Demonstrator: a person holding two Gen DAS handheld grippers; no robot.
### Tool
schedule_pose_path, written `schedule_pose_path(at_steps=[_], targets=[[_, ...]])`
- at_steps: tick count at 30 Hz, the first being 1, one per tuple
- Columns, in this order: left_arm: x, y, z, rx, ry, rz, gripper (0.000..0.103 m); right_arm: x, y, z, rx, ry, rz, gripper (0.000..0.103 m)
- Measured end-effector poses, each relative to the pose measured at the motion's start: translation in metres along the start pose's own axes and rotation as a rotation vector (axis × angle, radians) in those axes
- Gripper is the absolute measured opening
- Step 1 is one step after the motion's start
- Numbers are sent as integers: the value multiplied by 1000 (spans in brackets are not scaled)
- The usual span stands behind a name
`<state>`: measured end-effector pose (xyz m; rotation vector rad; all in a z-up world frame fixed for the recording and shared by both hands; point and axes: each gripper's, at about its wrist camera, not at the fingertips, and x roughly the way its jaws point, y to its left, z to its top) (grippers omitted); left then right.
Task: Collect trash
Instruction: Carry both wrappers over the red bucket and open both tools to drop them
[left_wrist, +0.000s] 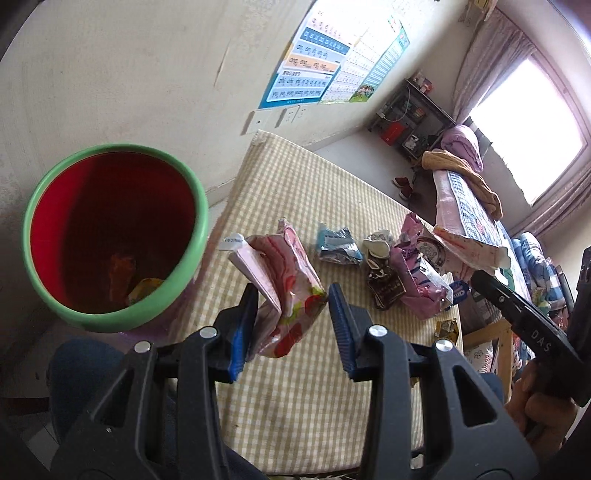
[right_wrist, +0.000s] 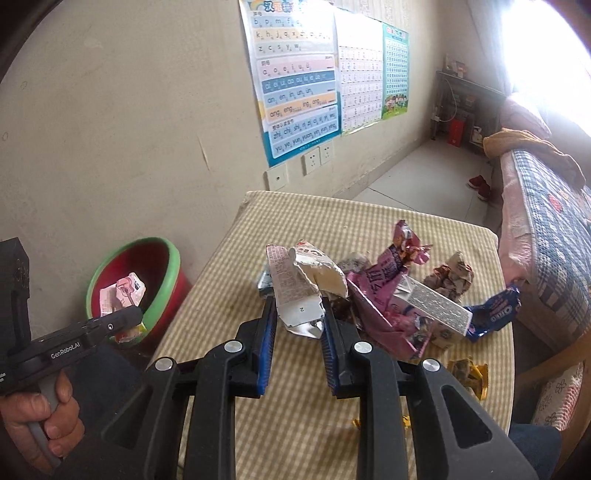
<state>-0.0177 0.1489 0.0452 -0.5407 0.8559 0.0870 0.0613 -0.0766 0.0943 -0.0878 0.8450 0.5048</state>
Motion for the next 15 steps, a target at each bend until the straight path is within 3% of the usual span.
schedule_pose_path(at_steps=[15], targets=[[-45,89,15,-159,-87,81,38,46,112,37,-154,22,167,23]])
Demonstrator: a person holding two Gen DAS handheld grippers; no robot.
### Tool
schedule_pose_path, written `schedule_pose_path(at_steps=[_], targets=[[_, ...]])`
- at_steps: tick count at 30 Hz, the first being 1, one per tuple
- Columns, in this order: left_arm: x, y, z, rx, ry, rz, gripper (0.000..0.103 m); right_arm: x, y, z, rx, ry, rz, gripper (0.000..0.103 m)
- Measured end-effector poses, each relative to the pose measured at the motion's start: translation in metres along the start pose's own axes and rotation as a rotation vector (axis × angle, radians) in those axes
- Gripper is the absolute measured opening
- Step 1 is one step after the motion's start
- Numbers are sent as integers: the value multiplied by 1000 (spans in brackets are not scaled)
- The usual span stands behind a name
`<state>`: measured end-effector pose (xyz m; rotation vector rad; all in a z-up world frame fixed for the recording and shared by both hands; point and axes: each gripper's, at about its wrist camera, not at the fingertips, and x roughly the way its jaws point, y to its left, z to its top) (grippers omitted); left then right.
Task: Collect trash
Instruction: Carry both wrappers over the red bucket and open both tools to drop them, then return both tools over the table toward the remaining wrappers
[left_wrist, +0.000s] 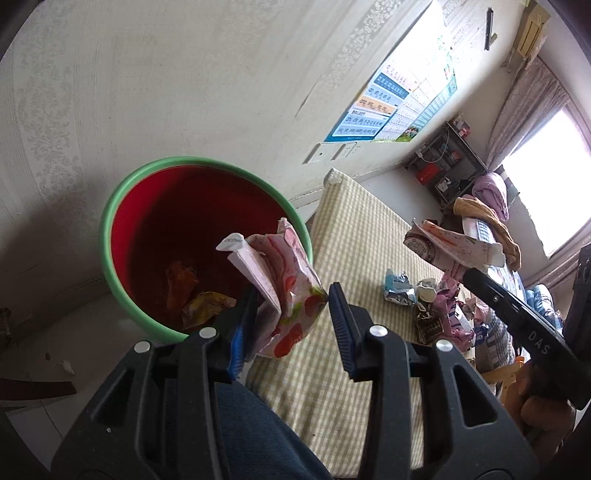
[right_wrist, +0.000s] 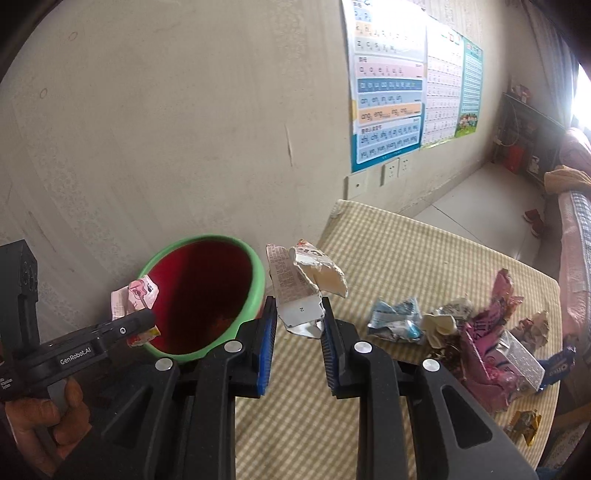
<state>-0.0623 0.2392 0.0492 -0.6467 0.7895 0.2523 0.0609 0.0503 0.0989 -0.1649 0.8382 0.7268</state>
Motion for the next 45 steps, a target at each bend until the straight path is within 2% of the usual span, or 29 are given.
schedule_pose_path(at_steps=[7,13,21,24,25,26,28,35,40,45], targets=[[-8,37,12,-65,-24,17,38,27,43,13,-56,22,73,23],[-5,51,22,-97,-27,18,38,54,70,20,-88,60,114,23],[2,65,32,-122,-26,21,38,82,91,26,-111,85,148,23],[5,71,36,-139,-21,13,39,92,94,28,-113,106,160,29],[6,72,38,-144,-18,10,47,94,95,28,-112,109,160,34],[6,74,39,-151,-19,10,59,96,96,29,-113,112,162,37],[6,75,40,-162,-29,12,68,97,96,29,-118,110,161,50],[0,81,38,-197,-47,15,95,91,83,24,-98,96,134,68],[-6,73,34,-182,-43,24,97,78,71,20,-76,90,112,75],[-10,55,28,-132,-31,30,97,60,57,12,-56,77,87,77]])
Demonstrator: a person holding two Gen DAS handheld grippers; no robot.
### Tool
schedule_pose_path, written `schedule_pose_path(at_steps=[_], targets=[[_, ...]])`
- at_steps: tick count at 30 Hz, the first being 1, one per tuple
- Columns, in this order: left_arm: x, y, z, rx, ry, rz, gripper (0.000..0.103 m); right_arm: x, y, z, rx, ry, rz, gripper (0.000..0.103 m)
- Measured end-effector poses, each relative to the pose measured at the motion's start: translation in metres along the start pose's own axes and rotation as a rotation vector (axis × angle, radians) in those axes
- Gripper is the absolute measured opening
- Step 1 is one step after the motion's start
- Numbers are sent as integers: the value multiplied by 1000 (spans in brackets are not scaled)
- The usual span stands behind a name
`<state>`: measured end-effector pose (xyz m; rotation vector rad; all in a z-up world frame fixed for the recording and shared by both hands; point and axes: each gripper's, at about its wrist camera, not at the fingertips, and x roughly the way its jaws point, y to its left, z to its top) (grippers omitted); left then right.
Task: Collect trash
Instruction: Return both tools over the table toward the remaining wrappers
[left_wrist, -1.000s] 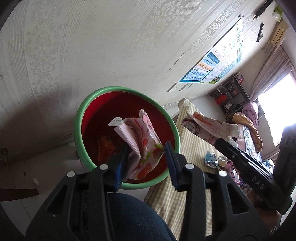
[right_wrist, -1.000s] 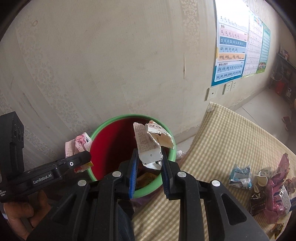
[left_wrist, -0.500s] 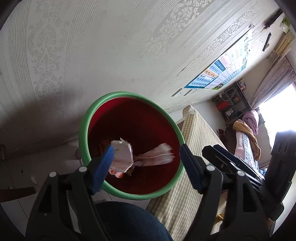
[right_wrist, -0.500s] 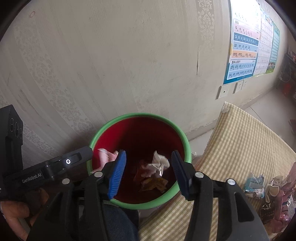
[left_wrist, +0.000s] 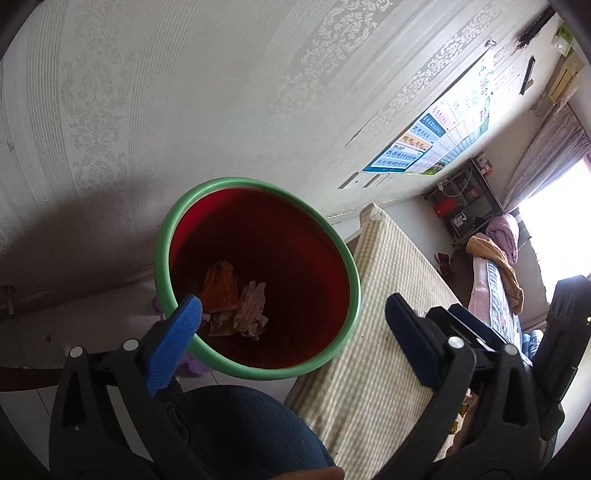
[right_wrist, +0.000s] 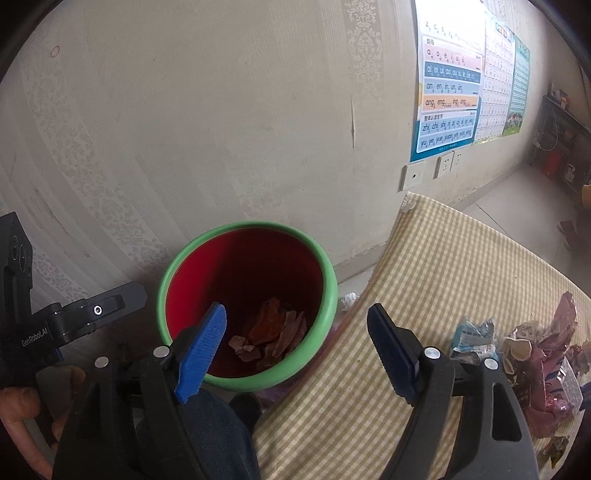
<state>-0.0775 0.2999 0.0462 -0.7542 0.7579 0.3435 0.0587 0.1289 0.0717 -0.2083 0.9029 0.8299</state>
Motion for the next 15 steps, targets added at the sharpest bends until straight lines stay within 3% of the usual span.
schedule_pose_path(at_steps=[15], targets=[[14,-96,-44,182,80,-56,97,-69,-78,-47,128,-40,-106,77]])
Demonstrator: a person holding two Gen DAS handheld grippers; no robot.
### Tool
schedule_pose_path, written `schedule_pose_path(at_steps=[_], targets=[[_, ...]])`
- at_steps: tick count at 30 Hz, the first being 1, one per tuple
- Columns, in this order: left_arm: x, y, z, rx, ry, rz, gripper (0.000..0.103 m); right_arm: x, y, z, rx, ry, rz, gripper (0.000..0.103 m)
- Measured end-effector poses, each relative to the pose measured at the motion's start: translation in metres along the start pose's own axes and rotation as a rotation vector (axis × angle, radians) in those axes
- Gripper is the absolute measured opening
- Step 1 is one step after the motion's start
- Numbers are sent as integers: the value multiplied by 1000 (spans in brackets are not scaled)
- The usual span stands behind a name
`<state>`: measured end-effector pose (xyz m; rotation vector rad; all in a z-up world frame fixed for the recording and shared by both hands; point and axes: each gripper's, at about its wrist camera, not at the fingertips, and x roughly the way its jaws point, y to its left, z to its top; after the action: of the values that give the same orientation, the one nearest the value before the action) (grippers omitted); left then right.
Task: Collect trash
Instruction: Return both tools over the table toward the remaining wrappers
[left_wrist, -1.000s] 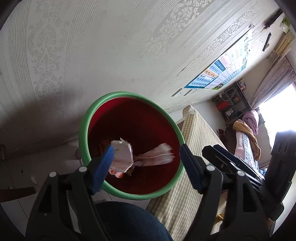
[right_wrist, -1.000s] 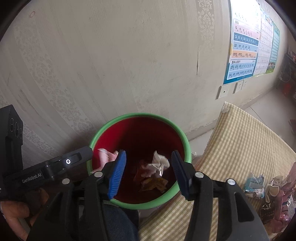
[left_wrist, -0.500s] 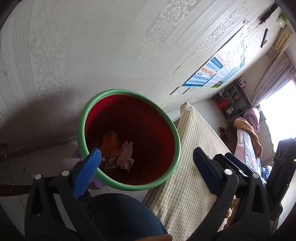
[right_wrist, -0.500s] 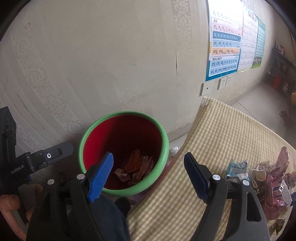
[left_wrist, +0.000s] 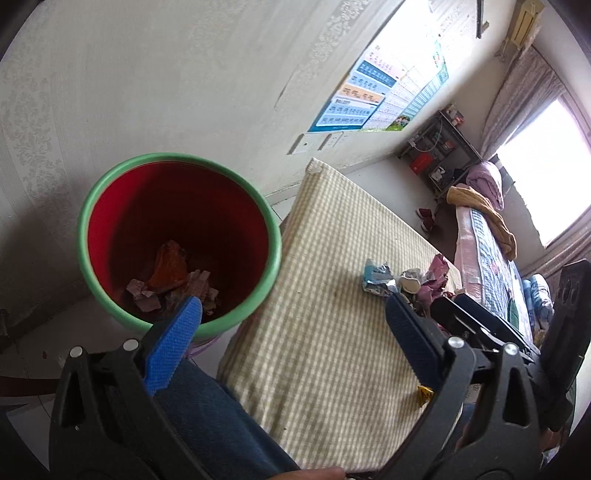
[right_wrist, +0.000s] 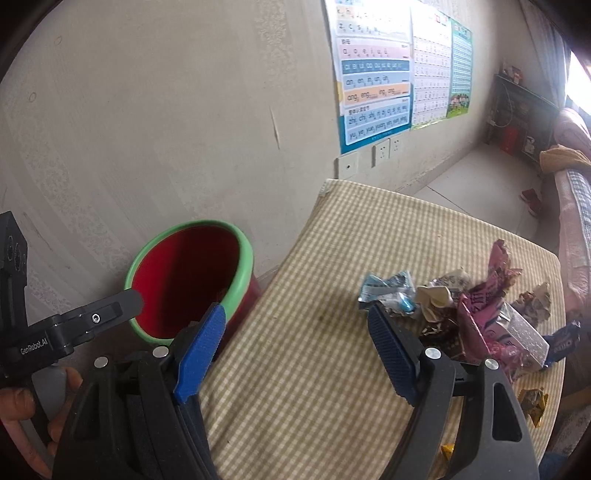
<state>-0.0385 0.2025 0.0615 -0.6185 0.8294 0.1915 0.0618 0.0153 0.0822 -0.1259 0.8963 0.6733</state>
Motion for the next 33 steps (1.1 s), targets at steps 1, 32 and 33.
schedule_pose_path(at_steps=[1,32,33], targets=[[2,-8,-2,14,5,-7,97,-5,-7,-3,11,-3,-9,77],[68,-199,-106,357,253,-188,97,-108,-205,-110,296,12,-341,77],[71,-200,-107,361,257,-186,97,-108,-211,-113,309,16,-344,77]])
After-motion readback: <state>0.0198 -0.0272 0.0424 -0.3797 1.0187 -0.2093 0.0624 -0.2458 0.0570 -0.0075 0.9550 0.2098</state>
